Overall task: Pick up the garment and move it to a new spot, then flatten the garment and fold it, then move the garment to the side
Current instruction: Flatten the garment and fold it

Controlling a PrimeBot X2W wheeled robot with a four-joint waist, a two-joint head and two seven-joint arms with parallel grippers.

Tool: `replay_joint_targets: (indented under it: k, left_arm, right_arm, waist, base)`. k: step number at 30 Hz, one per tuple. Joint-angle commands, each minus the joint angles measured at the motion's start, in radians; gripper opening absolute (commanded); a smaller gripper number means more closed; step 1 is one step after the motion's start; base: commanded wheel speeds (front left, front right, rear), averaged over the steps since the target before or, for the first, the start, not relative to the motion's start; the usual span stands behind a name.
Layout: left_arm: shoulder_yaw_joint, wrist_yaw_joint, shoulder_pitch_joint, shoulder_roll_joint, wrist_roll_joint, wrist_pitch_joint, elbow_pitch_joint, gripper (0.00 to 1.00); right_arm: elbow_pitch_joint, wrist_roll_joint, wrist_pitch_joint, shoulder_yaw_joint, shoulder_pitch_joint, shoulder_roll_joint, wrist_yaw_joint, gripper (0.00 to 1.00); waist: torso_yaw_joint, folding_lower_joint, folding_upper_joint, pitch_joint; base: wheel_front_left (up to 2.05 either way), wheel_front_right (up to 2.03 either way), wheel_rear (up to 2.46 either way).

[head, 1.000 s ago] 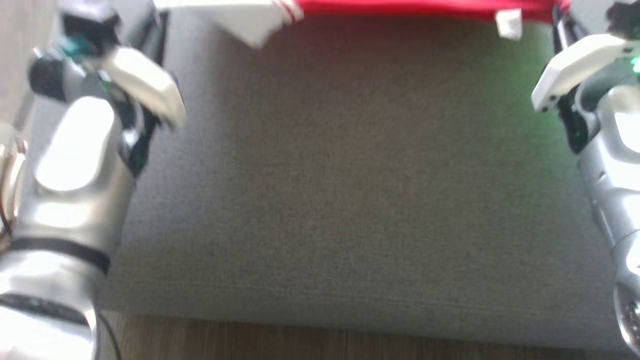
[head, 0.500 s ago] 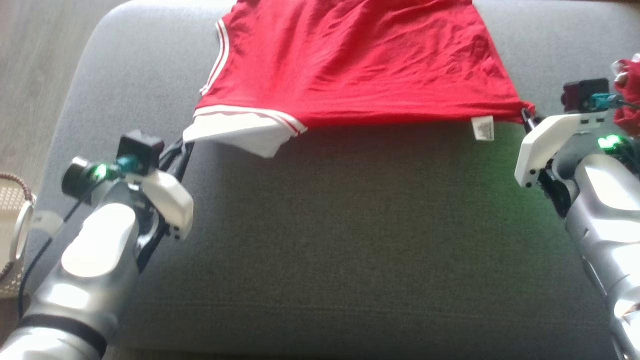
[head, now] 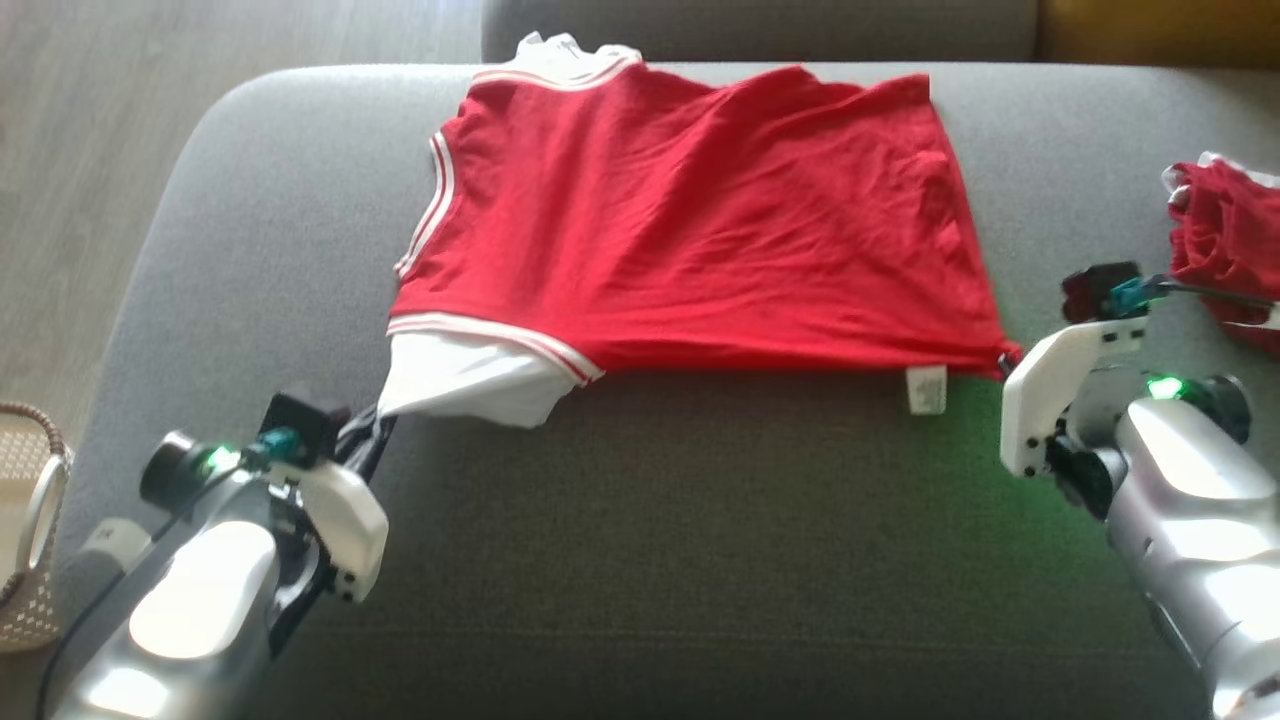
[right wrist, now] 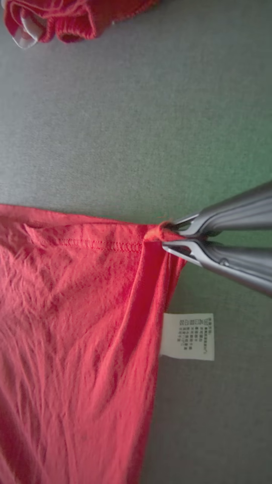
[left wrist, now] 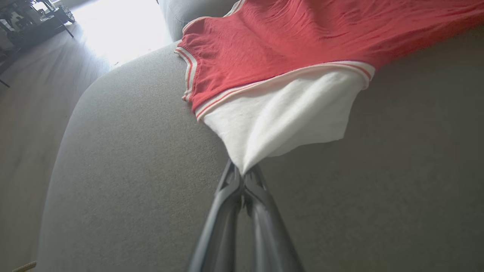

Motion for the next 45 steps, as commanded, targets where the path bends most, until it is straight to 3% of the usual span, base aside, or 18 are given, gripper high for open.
replay_joint_targets:
  k: [1, 10, 21, 36, 45]
  left_arm:
    - [0.028, 0.002, -0.026, 0.056, -0.01, 0.006, -0.025, 0.0]
    - [-0.024, 0.002, 0.05, 0.112, -0.059, 0.075, -0.12, 0.0]
    - [-0.08, 0.002, 0.137, 0.189, -0.193, 0.182, -0.288, 0.0]
    - [-0.174, 0.002, 0.21, 0.36, -0.415, 0.297, -0.576, 0.0]
    - [-0.273, 0.002, 0.221, 0.483, -0.505, 0.378, -0.708, 0.0]
  right_arm:
    - [-0.033, 0.016, 0.023, 0.029, 0.005, -0.012, -0.001, 0.0]
    - [-0.131, 0.126, 0.185, 0.127, 0.068, -0.07, -0.001, 0.0]
    - [-0.214, 0.218, 0.225, 0.182, 0.115, -0.122, -0.001, 0.0]
    - [-0.373, 0.339, 0.328, 0.275, 0.168, -0.21, -0.001, 0.0]
    - [-0.453, 0.418, 0.479, 0.332, 0.22, -0.28, -0.001, 0.0]
  waist:
    - [-0.003, 0.0001, -0.0001, -0.011]
    - [-0.006, 0.0001, -0.0001, -0.045]
    - [-0.018, 0.0001, -0.0001, -0.085]
    - [-0.04, 0.0001, -0.0001, -0.12]
    - [-0.051, 0.0001, -0.0001, -0.137]
  base:
    - [0.0, 0.0, 0.0]
    - [0.0, 0.0, 0.0]
    - [0.0, 0.0, 0.0]
    - [0.0, 0.0, 0.0]
    - [0.0, 0.0, 0.0]
